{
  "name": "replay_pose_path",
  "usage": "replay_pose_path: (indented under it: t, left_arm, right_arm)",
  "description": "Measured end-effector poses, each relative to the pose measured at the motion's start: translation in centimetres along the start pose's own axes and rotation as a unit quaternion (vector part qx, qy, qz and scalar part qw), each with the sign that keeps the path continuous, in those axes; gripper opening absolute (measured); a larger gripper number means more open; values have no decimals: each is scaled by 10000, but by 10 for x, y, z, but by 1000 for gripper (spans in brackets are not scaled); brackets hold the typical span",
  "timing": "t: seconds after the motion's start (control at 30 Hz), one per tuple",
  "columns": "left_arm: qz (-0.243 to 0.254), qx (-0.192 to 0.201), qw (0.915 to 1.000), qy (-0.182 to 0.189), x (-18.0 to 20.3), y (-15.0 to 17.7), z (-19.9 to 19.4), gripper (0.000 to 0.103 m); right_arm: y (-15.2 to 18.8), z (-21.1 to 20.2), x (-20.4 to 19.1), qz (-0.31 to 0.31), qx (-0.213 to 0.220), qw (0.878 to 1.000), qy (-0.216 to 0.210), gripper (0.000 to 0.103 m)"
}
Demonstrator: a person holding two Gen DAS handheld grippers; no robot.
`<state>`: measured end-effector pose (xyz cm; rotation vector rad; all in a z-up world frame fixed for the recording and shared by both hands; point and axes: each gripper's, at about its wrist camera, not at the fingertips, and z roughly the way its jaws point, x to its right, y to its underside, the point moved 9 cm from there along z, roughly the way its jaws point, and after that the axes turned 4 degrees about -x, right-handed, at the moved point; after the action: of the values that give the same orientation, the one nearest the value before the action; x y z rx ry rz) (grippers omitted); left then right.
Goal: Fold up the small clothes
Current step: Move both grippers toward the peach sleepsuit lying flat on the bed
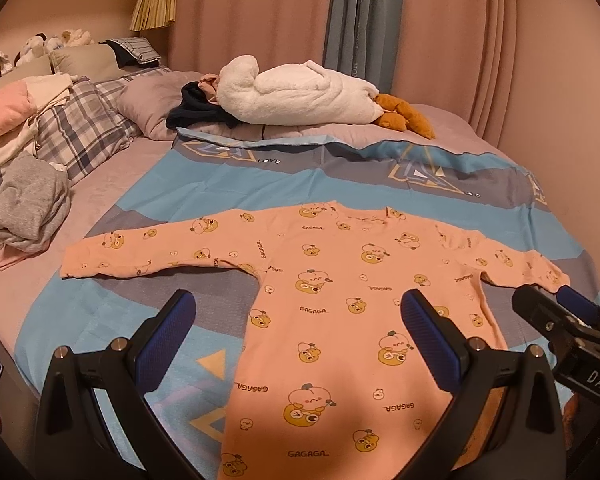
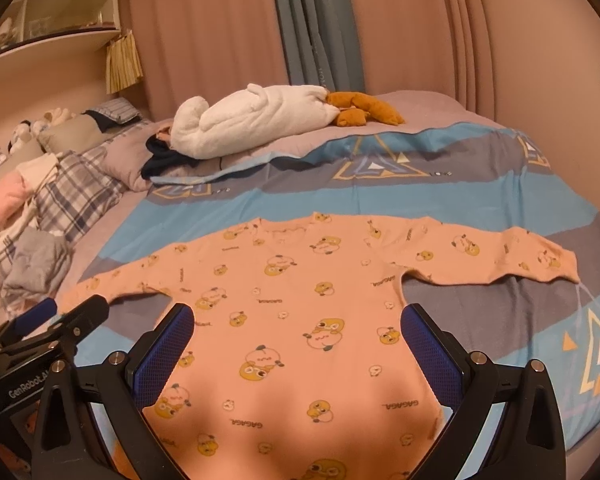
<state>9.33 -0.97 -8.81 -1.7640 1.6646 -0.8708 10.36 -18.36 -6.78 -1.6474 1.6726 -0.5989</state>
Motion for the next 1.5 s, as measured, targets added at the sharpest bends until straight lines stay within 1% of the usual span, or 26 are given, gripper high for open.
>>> replay_pose_path:
  t: [0.2,0.37,0.7,1.2,1.5]
  left_arm:
    - [57,-24,10000,-1,0,2,1,103]
    - [28,-61,10000,21,-1,3,2,103]
    - [-34,-80,9999,84,-2,3,2,103]
    - [17,-130,9997,227,3,4,3,103]
    - [-37,-153,9993,347,2,4,2,103]
  right_arm:
    - [0,1,-1,15,-33,10000,40,102]
    - [2,2,-4,-14,-81,10000,-46,102]
    - [1,2,-3,-24,-67,10000,43,102]
    - [3,3,-2,-23,-87,9999,78,102]
    - [4,4,4,5,-83,9999,98,102]
